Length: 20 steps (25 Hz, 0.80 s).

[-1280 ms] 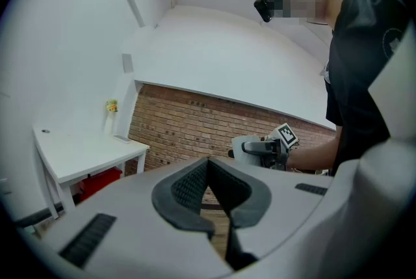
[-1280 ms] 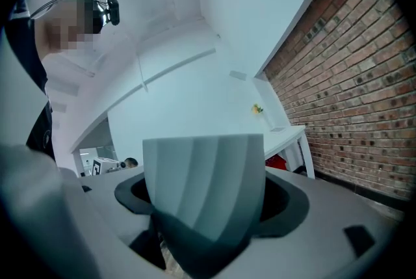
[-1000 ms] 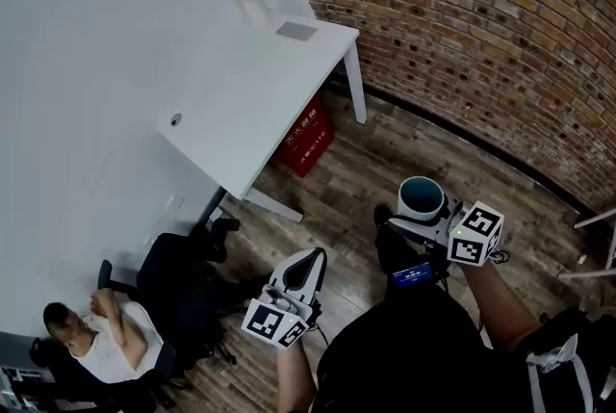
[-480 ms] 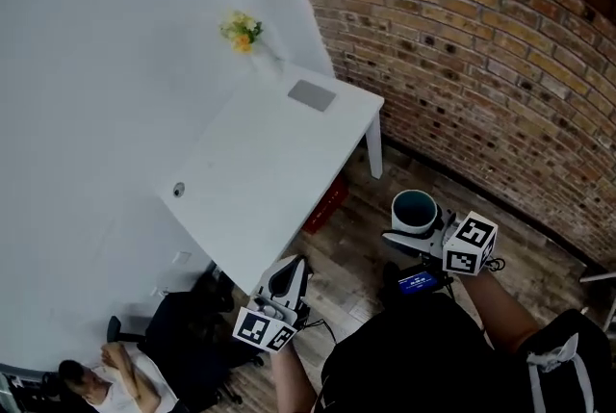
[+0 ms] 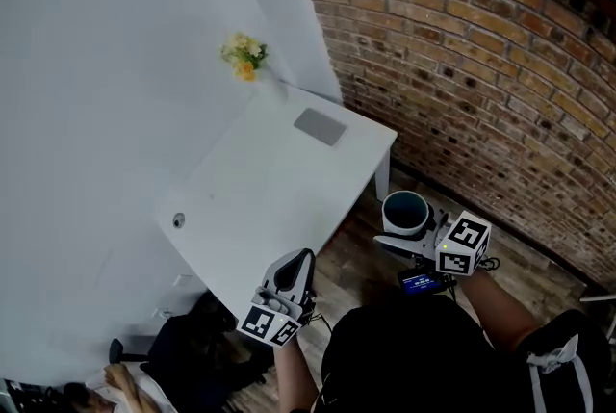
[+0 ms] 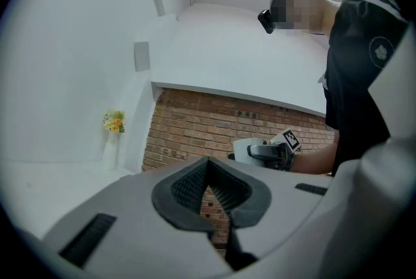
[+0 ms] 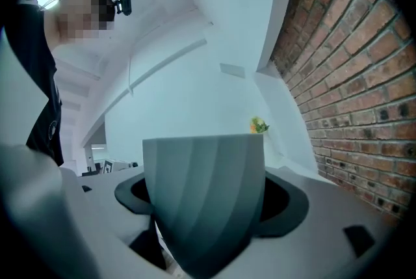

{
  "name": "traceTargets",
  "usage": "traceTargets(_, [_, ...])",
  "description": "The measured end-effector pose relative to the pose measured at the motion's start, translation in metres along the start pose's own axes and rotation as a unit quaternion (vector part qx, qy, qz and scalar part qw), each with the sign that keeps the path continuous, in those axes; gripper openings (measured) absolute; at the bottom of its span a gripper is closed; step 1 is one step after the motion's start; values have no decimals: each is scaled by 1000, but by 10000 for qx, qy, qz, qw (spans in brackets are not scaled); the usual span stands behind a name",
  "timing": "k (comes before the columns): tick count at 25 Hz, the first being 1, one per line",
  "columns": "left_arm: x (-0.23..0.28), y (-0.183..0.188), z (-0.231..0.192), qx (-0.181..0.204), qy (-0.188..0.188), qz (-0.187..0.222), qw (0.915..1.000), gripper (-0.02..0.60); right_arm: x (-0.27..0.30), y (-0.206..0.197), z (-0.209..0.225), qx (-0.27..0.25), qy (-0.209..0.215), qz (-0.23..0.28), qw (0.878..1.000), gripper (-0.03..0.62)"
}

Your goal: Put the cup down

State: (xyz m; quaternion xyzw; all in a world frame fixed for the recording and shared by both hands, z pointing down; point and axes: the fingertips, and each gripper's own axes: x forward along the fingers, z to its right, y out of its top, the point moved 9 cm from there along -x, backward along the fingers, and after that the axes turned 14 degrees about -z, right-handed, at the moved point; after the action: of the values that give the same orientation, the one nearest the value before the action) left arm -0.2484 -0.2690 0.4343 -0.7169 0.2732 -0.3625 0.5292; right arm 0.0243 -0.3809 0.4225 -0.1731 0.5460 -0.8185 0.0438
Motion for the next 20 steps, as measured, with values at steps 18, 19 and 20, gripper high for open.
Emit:
traceTargets(18, [11, 4, -46, -91, -736, -347, 9966, 8, 54, 6, -11, 178, -420, 28, 9990, 403])
traceTargets(19, [12, 4, -47, -109, -713, -319, 9969, 8, 55, 7, -11, 156, -407, 11, 9990, 403])
traceTargets(20, [11, 4, -47, -133, -694, -292, 9971, 8, 56, 8, -11, 139, -397, -1, 9991, 403])
